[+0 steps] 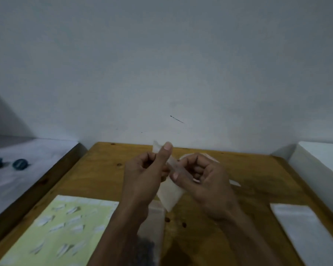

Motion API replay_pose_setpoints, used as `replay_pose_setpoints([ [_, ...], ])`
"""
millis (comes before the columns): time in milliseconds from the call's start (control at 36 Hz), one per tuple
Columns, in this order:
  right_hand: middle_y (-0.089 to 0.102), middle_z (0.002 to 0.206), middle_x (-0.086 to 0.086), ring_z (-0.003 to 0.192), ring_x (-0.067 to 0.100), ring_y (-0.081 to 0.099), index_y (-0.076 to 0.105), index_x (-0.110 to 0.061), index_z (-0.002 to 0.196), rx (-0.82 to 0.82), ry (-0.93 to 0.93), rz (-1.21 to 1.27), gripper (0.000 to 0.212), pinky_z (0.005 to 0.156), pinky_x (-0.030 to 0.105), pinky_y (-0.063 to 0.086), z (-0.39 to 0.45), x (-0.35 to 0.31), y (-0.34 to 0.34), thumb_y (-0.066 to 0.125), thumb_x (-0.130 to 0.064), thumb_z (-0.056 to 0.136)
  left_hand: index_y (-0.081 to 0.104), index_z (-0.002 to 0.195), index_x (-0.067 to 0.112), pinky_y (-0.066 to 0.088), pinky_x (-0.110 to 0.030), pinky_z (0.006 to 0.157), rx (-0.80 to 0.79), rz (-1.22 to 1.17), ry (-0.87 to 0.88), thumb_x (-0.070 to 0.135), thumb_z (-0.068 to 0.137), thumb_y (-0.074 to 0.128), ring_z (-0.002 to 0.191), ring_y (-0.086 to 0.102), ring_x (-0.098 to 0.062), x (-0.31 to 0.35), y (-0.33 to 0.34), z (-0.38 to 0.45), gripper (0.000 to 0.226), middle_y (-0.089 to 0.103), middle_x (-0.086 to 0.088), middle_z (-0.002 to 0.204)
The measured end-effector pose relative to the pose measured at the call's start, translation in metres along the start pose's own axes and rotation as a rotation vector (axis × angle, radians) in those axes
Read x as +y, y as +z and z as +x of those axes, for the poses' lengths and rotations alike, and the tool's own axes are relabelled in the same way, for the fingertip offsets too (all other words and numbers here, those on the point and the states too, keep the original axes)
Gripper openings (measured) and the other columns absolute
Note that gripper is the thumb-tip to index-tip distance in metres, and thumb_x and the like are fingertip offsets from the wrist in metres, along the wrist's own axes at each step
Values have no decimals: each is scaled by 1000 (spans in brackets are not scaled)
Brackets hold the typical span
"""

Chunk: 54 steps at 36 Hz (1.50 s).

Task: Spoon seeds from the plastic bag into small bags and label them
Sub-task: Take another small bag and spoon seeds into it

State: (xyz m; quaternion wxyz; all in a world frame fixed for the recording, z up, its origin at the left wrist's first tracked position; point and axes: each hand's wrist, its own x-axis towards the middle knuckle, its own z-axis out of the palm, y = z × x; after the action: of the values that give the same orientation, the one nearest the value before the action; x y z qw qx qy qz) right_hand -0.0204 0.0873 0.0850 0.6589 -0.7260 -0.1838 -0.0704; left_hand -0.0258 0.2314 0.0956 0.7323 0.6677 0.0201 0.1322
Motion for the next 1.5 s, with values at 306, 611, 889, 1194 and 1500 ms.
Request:
replay_pose_setpoints([
  [306,74,75,-4,63,1,66,72,-3,103,-61,188,221,18,51,11,46,7,-14,-5,67,-13,89,69,75,11,53,-62,92,-169,13,22,43,87,64,89,62,-48,-8,-2,5,35,61,-28,84],
  [611,69,77,-17,79,-1,65,75,-23,86,95,-137,-476,12,62,9,48,6,-3,-13,66,-22,94,67,84,10,55,-60,83,-216,310,131,29,100,53,87,69,-31,-8,5,6,28,71,-11,84],
  [889,61,72,-8,66,8,59,63,-17,79,306,-185,-668,15,57,31,54,3,6,2,62,-17,94,65,80,13,59,-45,66,-163,596,163,21,96,53,66,68,-7,2,14,1,21,72,5,71],
  [1194,58,94,-15,78,2,60,52,-26,94,54,-162,-644,21,58,9,47,5,-5,-14,66,-11,90,67,67,5,62,-48,75,-88,593,43,16,87,64,62,73,-10,11,7,3,23,73,3,62],
  [1500,64,102,-21,73,-7,61,68,-25,122,-117,-16,-618,40,65,8,50,19,-14,-23,65,-8,86,40,129,41,48,-29,91,-357,892,190,74,35,81,118,45,-7,13,-23,11,109,45,22,129],
])
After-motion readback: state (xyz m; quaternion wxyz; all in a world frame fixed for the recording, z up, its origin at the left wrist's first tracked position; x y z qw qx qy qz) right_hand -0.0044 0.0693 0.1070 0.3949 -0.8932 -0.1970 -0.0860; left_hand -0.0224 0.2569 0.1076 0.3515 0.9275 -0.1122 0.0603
